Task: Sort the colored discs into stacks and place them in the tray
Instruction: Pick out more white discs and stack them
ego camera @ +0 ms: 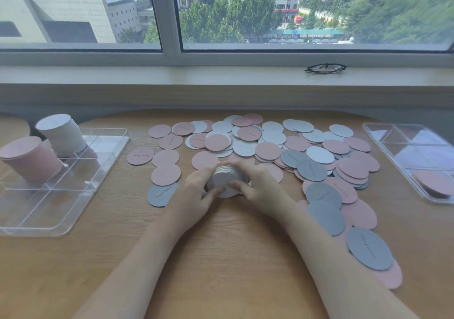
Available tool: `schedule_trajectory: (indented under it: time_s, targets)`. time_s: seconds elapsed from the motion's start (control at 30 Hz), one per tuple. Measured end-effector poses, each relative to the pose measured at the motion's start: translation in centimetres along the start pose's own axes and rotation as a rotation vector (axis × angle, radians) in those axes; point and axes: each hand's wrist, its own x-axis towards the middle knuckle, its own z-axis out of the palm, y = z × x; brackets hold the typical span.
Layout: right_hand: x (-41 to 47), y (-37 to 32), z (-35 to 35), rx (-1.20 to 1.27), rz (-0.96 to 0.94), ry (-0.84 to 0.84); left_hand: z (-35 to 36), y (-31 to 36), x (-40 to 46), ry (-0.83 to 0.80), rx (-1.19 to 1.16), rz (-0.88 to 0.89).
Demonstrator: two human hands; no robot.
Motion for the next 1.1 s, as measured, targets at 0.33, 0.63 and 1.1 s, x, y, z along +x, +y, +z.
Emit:
schedule_trajectory:
  time_s: [0.33,0.63,1.1]
  targets:
    - [-0.3,0.2,-0.6,-0.043,0.010,0.023,0.9,0.9,0.6,-0.040,0.004,-0.006]
    - [0.1,1.8,-1.9,-0.253,0.183,0.080,3.3,2.2,4.6,-0.081,-0.031,-0.002]
    - [0.2,8.0,-11.8,-0.500,0.659,0.288,4.5,1.7,4.1,-0.034,-0.018,-0.045]
